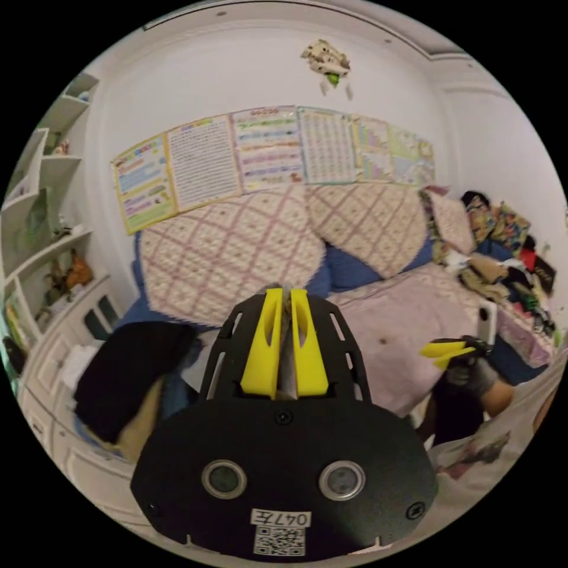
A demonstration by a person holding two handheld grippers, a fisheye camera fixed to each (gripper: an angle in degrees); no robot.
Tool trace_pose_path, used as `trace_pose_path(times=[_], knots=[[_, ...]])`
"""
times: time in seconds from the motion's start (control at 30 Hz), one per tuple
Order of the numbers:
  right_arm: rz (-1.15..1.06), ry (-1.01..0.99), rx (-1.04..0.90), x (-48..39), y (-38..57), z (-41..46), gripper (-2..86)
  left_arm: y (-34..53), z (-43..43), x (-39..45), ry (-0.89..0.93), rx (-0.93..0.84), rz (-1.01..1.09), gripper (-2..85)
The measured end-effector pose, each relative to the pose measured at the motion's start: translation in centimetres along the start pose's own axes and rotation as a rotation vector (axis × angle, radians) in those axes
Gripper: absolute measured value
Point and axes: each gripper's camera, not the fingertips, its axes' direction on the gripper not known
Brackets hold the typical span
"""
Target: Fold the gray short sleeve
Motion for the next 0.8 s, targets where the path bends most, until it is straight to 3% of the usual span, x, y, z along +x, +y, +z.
trace_pose_path(times=[0.2, 0.33, 0.53, 0.8], knots=[[-0.151, 0.283, 0.055, -3.5, -2.8, -0.5, 9.8, 6.5, 7.3, 10.0, 0.366, 0.049, -0.104, 0.4], [-0.247, 0.483, -0.123, -2.2, -3.4, -0.3, 5.2, 8.3, 13.2, 13.4, 0.576, 0.005, -0.166, 1.0], [-0.278, 0.324, -0.305, 1.3, -3.9, -3.0, 1.0, 10.4, 17.2, 15.0, 0.837, -0.04, -0.194, 4.5], [-0.096, 0.145, -0.205, 5.5, -1.1, -5.5, -0.5, 14.9, 17.9, 15.2, 0.984, -0.06, -0.3, 0.3]])
